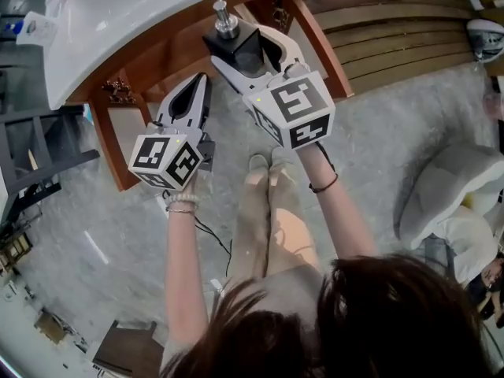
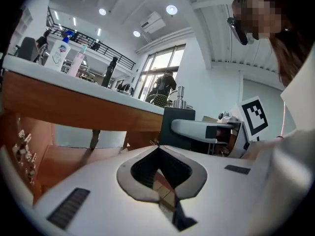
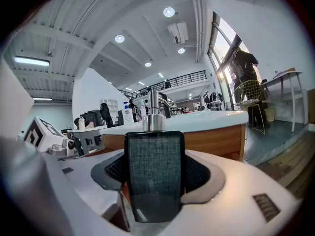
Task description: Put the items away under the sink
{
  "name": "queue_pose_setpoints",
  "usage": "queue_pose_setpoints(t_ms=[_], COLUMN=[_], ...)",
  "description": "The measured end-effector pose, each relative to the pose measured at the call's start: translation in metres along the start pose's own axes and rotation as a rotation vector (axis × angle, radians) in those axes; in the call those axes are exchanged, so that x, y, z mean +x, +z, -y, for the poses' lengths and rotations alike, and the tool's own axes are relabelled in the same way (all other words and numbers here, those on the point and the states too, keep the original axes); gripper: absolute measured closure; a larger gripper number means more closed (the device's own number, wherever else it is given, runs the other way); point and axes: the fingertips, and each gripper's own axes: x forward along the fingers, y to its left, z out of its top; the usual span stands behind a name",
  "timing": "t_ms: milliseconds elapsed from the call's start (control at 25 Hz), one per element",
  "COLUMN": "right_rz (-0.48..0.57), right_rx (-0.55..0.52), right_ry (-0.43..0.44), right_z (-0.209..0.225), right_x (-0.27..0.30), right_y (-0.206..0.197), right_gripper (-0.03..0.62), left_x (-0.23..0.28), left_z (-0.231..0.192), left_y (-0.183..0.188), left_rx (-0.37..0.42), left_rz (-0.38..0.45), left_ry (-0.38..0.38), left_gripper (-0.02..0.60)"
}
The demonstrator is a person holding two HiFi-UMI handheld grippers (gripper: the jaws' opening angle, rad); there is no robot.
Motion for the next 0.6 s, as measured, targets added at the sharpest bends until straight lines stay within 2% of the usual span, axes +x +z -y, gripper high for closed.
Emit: queue_pose_setpoints(t_ms=[200,400,600], right_rz=[-0.008,-0.013,-0.003], right_rx=[0.010,-0.017,-0.036], right_ry=[-0.017,-0.004,-0.005], right_z=[0.011,0.019,0.030], right_x=[0.010,0.025,0.044], right_y=[-0.034,-0.064,-0.094], right_gripper=[0.275,0.275,0.275], left_x=[0.012,0.029,0.049], left_z=[-0.010,-0.031,-0.050], left_y=[-0.030,-0.056,-0.078], left_rx=[-0.013,-0.025,-0.005], left_rz=[-0.013,0.007,0.023], left_ry=[0.004,0.019,0.016], left_gripper=[0.581,0.581,0.581])
